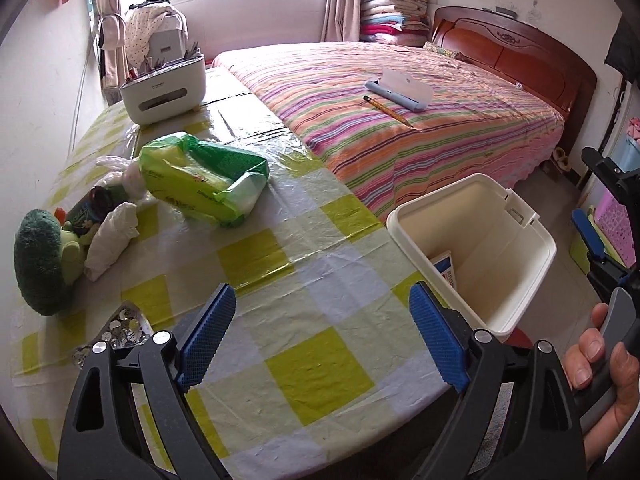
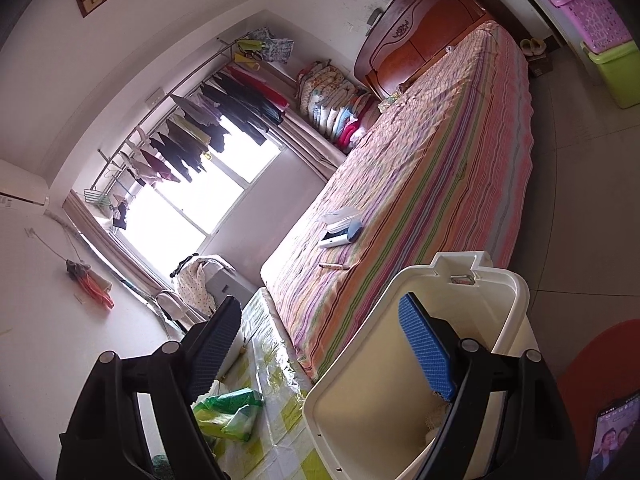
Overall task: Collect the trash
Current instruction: 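Carry the white plush with the left tool over the bin and release it, then move the left tool to the green fuzzy plush while the right tool reaches the green wipes pack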
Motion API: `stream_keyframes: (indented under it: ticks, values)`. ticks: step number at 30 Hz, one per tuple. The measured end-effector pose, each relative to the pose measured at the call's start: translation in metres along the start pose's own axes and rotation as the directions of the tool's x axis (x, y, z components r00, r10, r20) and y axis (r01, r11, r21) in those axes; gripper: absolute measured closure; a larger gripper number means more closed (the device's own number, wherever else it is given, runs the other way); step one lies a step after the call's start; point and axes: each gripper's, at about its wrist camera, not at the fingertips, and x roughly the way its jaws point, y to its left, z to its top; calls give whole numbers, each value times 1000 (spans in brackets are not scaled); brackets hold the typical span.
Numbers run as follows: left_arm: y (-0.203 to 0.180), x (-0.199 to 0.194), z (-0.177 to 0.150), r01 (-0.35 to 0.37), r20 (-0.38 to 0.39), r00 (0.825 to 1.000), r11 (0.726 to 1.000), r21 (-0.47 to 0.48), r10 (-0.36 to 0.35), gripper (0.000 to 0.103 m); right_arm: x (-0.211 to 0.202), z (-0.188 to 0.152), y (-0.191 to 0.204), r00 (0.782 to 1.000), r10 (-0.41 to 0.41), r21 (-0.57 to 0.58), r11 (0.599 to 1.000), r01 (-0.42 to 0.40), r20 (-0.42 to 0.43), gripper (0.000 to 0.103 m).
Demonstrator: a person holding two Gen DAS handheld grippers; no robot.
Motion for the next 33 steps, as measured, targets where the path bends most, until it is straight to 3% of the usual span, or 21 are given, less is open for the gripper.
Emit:
stream_keyframes:
  ticks: [4,12,22,29,33]
  values:
    - [41,-13,-6,-17,23,1000,995,-95,19,16,4,-9,13,1000,5,-39,999,-5,-12,24]
    - [111,-42,-10,-102,111,985,966,-239,131,15,14,-36,47,997,48,-134,989,-56,-63,19]
    - [205,-56,-27,-95,119,978,877,-471,169,15,32,-61,82,988,62,-242,966,-94,-139,19]
    - [242,-58,-35,-140,98,970,843,-520,221,14,48,-79,107,982,49,-354,928,-112,-184,19]
    - [262,-56,-33,-157,90,965,820,-551,245,14,71,-98,128,956,64,-424,886,-186,-285,19]
